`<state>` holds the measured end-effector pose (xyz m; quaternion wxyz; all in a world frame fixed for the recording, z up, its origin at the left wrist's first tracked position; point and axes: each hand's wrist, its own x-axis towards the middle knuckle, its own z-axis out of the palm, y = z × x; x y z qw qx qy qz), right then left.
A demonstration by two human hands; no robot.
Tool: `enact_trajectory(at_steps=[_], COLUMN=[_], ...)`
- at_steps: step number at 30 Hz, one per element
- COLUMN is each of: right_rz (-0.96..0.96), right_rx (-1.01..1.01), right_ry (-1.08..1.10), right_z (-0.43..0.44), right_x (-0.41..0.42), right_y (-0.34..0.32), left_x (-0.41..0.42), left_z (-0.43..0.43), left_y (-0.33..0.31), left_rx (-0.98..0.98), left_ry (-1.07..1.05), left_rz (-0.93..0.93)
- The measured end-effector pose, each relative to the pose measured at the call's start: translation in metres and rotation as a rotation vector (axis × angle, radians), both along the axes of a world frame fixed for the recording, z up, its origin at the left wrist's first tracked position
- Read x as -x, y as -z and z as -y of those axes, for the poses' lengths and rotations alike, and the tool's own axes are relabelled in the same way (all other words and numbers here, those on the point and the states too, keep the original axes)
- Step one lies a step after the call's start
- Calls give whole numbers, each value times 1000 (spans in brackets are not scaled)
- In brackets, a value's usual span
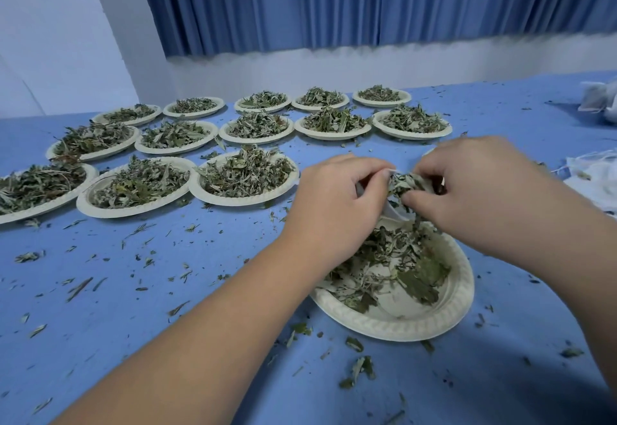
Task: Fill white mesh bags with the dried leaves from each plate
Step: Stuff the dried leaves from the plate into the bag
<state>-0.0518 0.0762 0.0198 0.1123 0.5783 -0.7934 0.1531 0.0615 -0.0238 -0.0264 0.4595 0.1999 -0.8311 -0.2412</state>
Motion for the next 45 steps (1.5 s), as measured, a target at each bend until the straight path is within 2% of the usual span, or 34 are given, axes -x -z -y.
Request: enact_trajectory(at_steps=[5, 14, 19, 26, 30, 34, 36, 38, 40, 44, 45], right_rz=[-38, -112, -8, 135, 58, -83, -85, 19, 202, 635, 687], right_rx=[-21, -142, -69, 155, 179, 99, 105, 159, 222, 194, 200], right_ry=[53, 90, 119, -15, -29, 45, 38, 12, -36, -145, -150], right_z=[0, 5, 5, 0, 3, 10, 11, 9, 5, 3, 4], right_x=[-4, -22, -15, -14, -13, -10, -7, -5, -4, -2, -3], right_y=[1, 1, 1, -1, 5, 11, 11, 10, 6, 2, 3], left_x=[0, 0, 0, 0, 0, 1, 2, 2, 0, 0, 0], left_z=[0, 0, 2, 6, 8, 4, 3, 4, 6, 11, 11], left_y=[-1, 0, 1, 0, 1, 0, 0, 0, 0, 2, 2], left_rx=[-116, -210, -241, -308, -364, -359, -348, -365, -397, -435, -445], left_ry=[13, 70, 94, 63, 75, 118, 132, 129, 128, 132, 135], left_rz=[-4, 8, 19, -37, -60, -26, -12, -25, -57, -104, -112])
